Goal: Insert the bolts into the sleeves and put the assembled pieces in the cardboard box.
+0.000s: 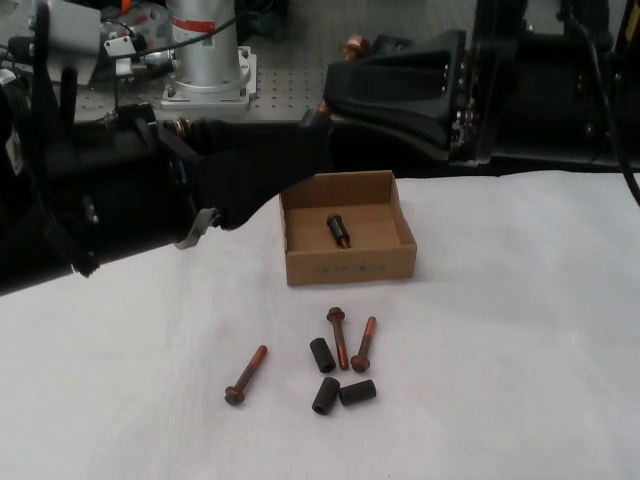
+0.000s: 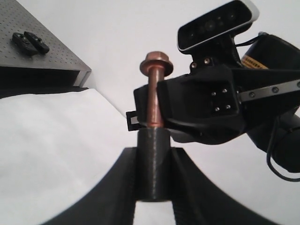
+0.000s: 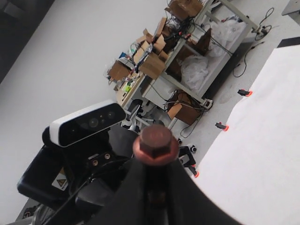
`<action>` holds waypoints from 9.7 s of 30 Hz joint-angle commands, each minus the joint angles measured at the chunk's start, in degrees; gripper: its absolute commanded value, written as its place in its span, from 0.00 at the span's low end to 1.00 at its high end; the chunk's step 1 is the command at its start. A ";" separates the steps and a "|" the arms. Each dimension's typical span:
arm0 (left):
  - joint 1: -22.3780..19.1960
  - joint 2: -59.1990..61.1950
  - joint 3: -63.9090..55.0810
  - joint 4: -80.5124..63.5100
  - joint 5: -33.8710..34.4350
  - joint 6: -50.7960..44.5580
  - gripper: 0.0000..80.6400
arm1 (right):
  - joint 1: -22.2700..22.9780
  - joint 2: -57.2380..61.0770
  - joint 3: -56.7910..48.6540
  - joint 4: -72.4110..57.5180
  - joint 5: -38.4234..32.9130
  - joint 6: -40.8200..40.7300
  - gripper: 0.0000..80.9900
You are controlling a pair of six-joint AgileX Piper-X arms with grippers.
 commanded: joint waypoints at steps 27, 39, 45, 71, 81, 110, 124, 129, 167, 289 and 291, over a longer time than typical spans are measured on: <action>0.47 1.41 -0.29 -4.79 -1.74 1.81 0.01 | 0.42 -1.37 -0.35 3.78 -10.33 -6.14 0.03; 0.47 3.73 -0.29 -10.70 -1.74 1.04 0.01 | 0.42 -1.37 -0.35 10.63 -6.78 -8.75 0.37; 0.47 3.73 -0.29 -10.70 -1.74 1.04 0.01 | 0.42 -1.37 -0.35 11.69 -5.86 -8.75 0.36; 0.47 14.15 -8.51 5.21 -2.16 17.78 0.01 | -12.71 -8.87 -0.38 52.62 -0.67 -41.92 0.35; 0.47 39.12 -30.35 16.51 -4.84 23.88 0.01 | -17.05 -12.55 -0.32 75.91 20.30 -57.65 0.16; 1.91 73.53 -67.96 34.54 -23.88 34.82 0.34 | -17.05 -12.52 -0.32 75.96 19.18 -57.98 0.03; 1.91 67.80 -67.96 46.61 -23.83 33.53 0.34 | -17.05 -12.52 -0.32 76.66 19.21 -57.98 0.03; 1.91 62.83 -67.96 58.06 -23.83 35.80 0.00 | -17.05 -12.52 -0.32 77.15 19.21 -57.98 0.03; 1.91 -15.34 -1.20 58.18 -21.97 35.71 0.01 | -16.89 -12.52 -0.32 77.48 19.67 -58.83 0.03; 1.91 -15.34 -1.20 55.42 -21.24 33.22 0.01 | 11.13 13.55 -9.50 58.66 40.32 -86.62 0.03; 1.91 -14.89 -1.20 55.42 -21.26 32.36 0.00 | 11.13 10.49 -9.37 60.46 38.96 -83.18 0.03</action>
